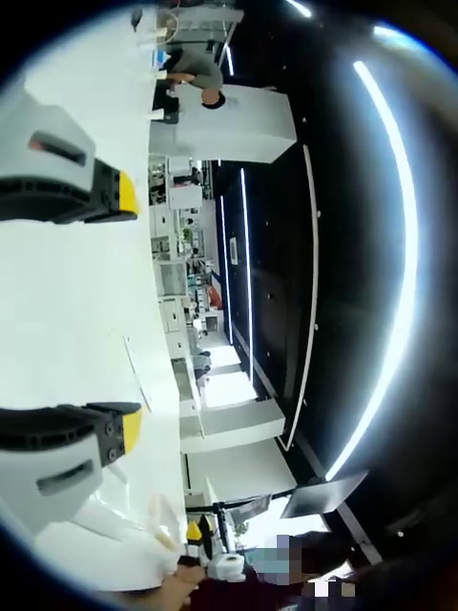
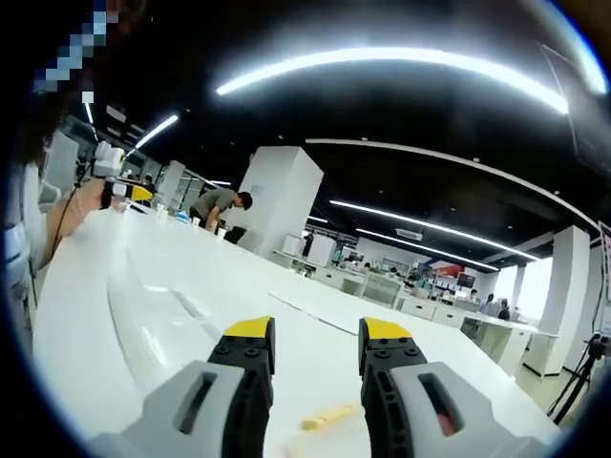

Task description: Snap each plastic latch of the storage box into its locked position after aligning the lid with the box until every specified latch is closed and the lid sits flush.

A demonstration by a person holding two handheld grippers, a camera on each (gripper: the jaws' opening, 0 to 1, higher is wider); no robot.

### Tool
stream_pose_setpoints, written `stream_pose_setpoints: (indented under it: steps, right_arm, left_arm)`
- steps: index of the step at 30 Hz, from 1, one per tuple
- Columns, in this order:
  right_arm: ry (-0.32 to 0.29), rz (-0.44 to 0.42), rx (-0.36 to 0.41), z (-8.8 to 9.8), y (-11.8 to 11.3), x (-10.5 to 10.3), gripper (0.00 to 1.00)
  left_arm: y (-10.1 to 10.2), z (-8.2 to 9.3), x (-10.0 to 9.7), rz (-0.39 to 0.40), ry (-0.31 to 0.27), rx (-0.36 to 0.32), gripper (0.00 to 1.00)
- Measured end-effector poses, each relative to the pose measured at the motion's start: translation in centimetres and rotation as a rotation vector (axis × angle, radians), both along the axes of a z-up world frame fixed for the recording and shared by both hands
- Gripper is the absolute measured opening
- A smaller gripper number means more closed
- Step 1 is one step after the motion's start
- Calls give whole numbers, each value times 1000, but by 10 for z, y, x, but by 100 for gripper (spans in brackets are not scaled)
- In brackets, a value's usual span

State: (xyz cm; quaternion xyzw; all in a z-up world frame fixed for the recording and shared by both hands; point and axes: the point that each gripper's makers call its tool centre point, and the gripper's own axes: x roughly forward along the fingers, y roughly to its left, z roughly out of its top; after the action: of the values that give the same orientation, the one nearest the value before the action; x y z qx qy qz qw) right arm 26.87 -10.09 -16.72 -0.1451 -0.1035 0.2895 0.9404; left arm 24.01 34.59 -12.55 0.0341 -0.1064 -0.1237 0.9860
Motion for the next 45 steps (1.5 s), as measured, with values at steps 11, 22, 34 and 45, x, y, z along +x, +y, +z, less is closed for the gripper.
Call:
stream_pose_setpoints:
  steps: [11, 22, 34, 45]
  right_arm:
    - [-1, -27, 15, 2, -4, -4, 35]
    - [8, -118, 34, 2, -17, 0, 35]
    - [-7, -178, 33, 4, -32, 5, 35]
    - [-10, -195, 33, 1, -39, 8, 35]
  left_arm:
    - [-1, -10, 4, -12, 47, 17, 78]
    - [9, -14, 5, 59, 65, 54, 78]
    - [11, -3, -5, 85, 20, 50, 78]
    - [26, 5, -13, 122, -33, 2, 77]
